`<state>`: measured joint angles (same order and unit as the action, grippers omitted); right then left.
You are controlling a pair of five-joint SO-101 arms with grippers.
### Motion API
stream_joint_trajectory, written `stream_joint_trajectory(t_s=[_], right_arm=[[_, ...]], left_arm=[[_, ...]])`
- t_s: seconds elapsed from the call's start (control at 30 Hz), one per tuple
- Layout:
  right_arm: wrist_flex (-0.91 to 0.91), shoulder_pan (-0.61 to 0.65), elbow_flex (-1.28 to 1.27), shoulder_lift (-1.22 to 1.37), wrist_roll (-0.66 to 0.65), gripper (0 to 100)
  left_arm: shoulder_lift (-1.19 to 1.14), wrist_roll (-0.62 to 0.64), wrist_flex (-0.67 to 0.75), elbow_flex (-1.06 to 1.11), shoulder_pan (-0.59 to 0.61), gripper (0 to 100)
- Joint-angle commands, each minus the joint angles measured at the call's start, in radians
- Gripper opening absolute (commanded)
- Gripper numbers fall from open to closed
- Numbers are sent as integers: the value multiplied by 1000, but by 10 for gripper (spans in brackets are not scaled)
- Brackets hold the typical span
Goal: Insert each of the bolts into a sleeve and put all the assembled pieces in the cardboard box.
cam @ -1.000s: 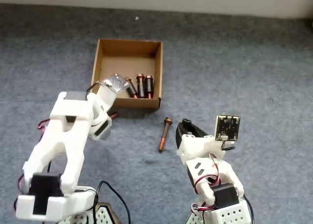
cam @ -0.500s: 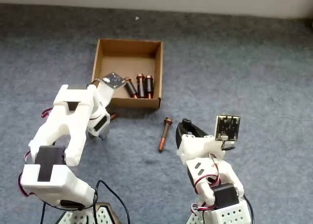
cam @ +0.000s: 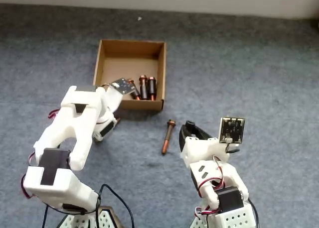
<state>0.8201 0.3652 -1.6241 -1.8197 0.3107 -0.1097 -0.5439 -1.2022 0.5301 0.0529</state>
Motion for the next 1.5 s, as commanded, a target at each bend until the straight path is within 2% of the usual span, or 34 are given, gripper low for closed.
stream_joint_trajectory(t_s=[0.0,0.23,0.37,0.47,0.57,0.67,1.0,1.1,1.27,1.47], right_arm=[[-22,-30,5,-16,-9,5],[-22,-38,5,-16,-9,5],[-22,-39,5,-16,-9,5],[-22,-39,5,-16,-9,5],[-22,-39,5,-16,-9,5],[-22,-39,5,-16,-9,5],[-22,-39,5,-16,-9,5],[-22,-39,5,-16,-9,5],[-22,-39,5,-16,-9,5],[-22,-39,5,-16,-9,5]], left_arm=[[163,58,-17,58,-44,5],[541,233,-17,205,-64,6],[653,338,-26,248,-64,6],[679,453,-29,265,-62,6],[679,631,-51,262,-58,6],[679,760,-44,259,1,6],[685,918,-41,268,177,6],[685,987,-14,269,193,6],[684,1214,-8,318,197,6],[685,1579,25,352,171,6]])
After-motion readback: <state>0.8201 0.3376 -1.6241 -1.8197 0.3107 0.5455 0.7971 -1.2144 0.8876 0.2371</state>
